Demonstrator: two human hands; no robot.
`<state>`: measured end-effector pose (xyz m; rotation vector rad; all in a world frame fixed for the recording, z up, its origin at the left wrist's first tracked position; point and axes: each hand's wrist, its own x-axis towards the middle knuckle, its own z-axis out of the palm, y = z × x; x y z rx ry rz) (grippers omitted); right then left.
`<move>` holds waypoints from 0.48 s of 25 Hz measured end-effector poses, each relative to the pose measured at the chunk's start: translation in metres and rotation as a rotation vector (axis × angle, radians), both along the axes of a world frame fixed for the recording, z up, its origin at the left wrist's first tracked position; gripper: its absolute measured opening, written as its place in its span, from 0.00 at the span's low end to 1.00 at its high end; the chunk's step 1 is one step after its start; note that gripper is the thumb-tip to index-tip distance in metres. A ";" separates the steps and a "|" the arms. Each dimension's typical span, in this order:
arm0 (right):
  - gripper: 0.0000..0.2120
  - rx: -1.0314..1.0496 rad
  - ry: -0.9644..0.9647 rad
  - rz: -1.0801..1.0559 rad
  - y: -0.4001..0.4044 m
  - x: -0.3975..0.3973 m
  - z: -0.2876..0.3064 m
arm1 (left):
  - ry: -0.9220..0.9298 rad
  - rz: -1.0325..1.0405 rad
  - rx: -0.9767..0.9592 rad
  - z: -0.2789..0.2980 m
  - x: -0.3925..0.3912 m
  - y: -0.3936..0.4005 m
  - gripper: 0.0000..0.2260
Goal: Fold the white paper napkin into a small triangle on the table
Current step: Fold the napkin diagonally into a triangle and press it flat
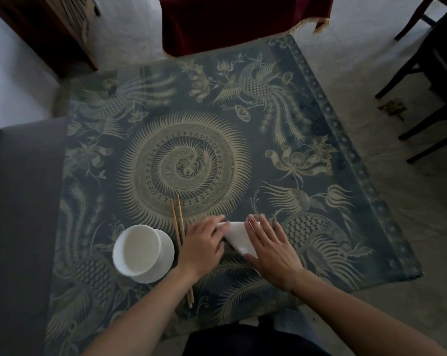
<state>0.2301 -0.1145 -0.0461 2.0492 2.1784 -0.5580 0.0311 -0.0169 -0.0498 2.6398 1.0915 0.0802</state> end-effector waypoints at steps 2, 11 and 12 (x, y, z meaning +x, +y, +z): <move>0.36 -0.045 -0.041 0.033 -0.002 -0.001 -0.004 | 0.108 -0.203 -0.016 -0.003 0.005 -0.012 0.29; 0.38 -0.132 -0.046 0.025 -0.008 0.003 -0.009 | 0.292 -0.025 -0.037 -0.010 -0.009 -0.029 0.28; 0.38 -0.132 -0.046 0.021 -0.008 0.003 -0.010 | 0.269 0.045 -0.034 -0.007 -0.010 -0.028 0.28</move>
